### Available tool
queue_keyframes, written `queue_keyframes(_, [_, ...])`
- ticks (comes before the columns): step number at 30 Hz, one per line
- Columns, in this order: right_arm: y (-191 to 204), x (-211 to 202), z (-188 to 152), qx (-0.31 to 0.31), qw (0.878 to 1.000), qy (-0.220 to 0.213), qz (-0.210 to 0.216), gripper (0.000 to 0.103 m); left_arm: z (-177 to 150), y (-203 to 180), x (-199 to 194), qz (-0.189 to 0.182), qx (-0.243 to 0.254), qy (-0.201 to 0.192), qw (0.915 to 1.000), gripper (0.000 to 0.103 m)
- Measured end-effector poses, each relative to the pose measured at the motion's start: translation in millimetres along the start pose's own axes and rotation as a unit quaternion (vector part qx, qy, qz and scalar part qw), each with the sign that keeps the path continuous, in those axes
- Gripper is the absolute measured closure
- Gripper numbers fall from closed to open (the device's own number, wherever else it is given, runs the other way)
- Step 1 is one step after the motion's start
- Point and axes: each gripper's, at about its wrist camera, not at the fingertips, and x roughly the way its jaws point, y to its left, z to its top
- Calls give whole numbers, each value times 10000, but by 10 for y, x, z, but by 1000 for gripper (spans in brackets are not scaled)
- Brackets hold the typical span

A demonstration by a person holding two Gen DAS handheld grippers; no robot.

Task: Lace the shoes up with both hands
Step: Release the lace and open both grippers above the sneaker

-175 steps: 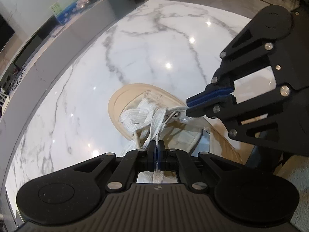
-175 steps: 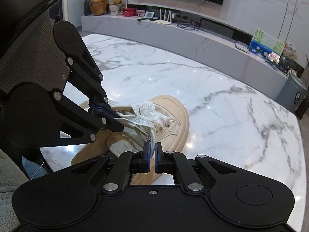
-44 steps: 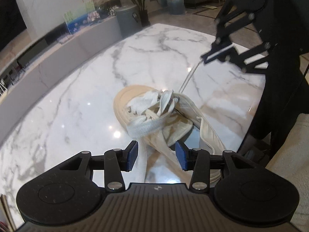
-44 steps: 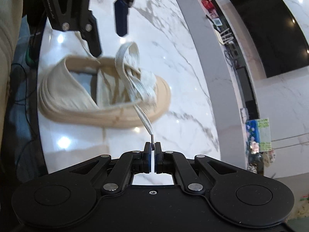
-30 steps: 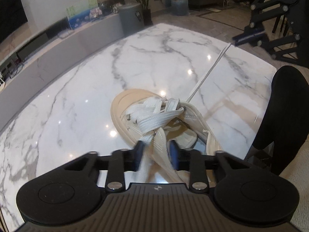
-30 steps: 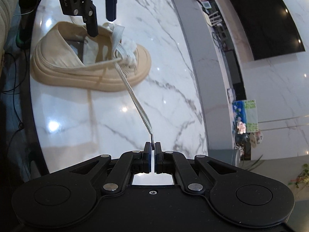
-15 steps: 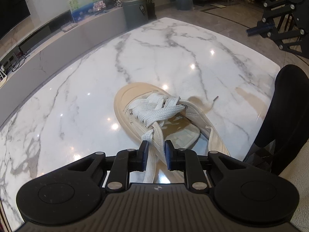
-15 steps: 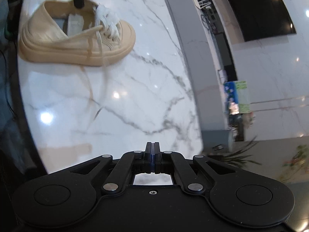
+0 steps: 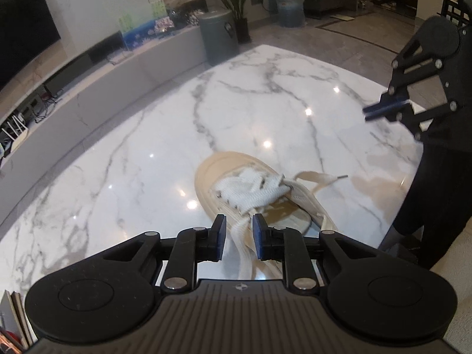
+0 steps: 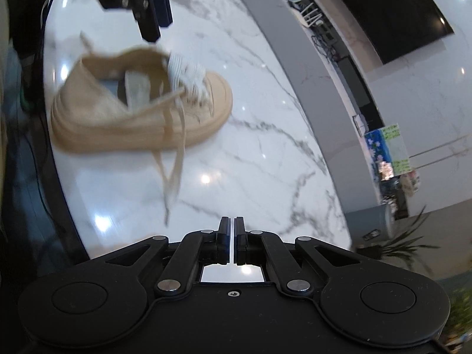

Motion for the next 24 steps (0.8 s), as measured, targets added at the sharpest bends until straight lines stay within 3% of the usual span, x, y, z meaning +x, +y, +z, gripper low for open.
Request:
queue_keyframes(5, [-94, -40, 149, 832, 9954, -329, 355, 103, 67, 5, -63, 144, -60, -92, 9998, 84])
queue_keyframes(9, [-182, -70, 277, 1606, 9824, -611, 738, 103, 95, 9, -92, 235, -194, -166, 9994, 75])
queue_keyframes(12, [-225, -80, 350, 2142, 9690, -739, 986, 103, 95, 24, -112, 268, -353, -216, 9988, 74])
queue_keyframes(15, [-229, -67, 414, 2604, 9546, -741, 1244, 94, 98, 43, -140, 284, -586, -322, 9974, 70])
queue_keyframes(17, [-204, -75, 463, 2817, 9476, -733, 1320, 77, 89, 64, -169, 327, -859, -430, 9948, 65])
queue_keyframes(20, [-147, -78, 504, 3177, 9348, -722, 1413, 71, 53, 100, -185, 353, -1235, -495, 9905, 62])
queue_keyframes(24, [-123, -45, 487, 3811, 9080, -702, 1589, 61, -33, 143, -140, 426, -1499, -340, 9872, 57])
